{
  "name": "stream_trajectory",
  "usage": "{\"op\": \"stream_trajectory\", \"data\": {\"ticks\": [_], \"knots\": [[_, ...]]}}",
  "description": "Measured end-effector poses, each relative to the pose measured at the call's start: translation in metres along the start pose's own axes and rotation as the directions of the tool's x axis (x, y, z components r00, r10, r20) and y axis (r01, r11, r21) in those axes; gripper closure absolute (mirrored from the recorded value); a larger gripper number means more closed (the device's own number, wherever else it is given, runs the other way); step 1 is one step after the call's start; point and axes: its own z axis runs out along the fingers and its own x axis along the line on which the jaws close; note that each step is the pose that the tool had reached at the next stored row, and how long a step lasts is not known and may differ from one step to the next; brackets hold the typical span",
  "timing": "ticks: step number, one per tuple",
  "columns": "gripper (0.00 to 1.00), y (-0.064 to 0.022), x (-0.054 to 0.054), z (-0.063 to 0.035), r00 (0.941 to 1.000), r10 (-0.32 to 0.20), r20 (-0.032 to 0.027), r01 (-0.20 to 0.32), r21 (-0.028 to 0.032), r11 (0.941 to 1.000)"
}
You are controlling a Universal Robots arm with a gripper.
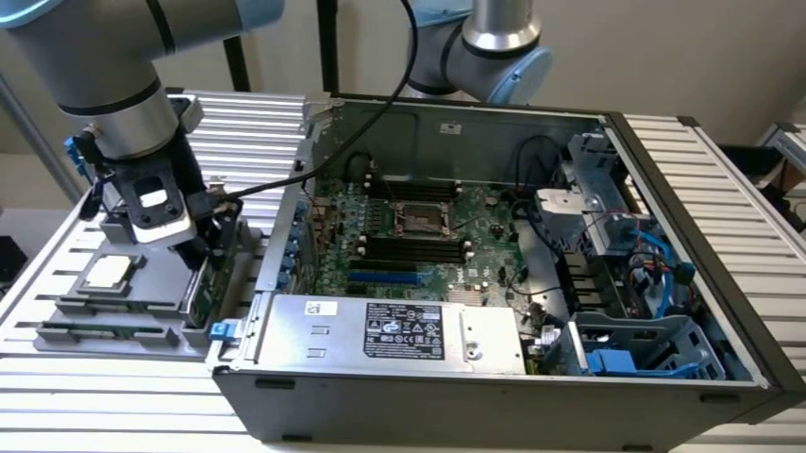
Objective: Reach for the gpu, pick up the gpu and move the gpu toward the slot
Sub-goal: 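Pick up the gpu and move the gpu toward the slot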
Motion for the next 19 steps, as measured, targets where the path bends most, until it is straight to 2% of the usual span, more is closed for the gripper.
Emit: {"op": "stream_trajectory", "data": {"ticks": [3, 9, 11, 12, 19], "knots": [[0.61, 0.0034, 0.0006, 0.0000, 1.0000, 0.000, 0.0002, 0.000, -0.0001, 1.0000], [0.61, 0.0035, 0.0010, 0.0000, 1.0000, 0.000, 0.0002, 0.000, 0.0001, 1.0000], [0.64, 0.0035, 0.0010, 0.0000, 1.0000, 0.000, 0.0002, 0.000, 0.0001, 1.0000], [0.71, 0.0035, 0.0011, 0.0000, 1.0000, 0.000, 0.0002, 0.000, 0.0001, 1.0000], [0.74, 0.0035, 0.0011, -0.0001, 1.0000, 0.000, 0.0000, 0.000, 0.0001, 1.0000]]}}
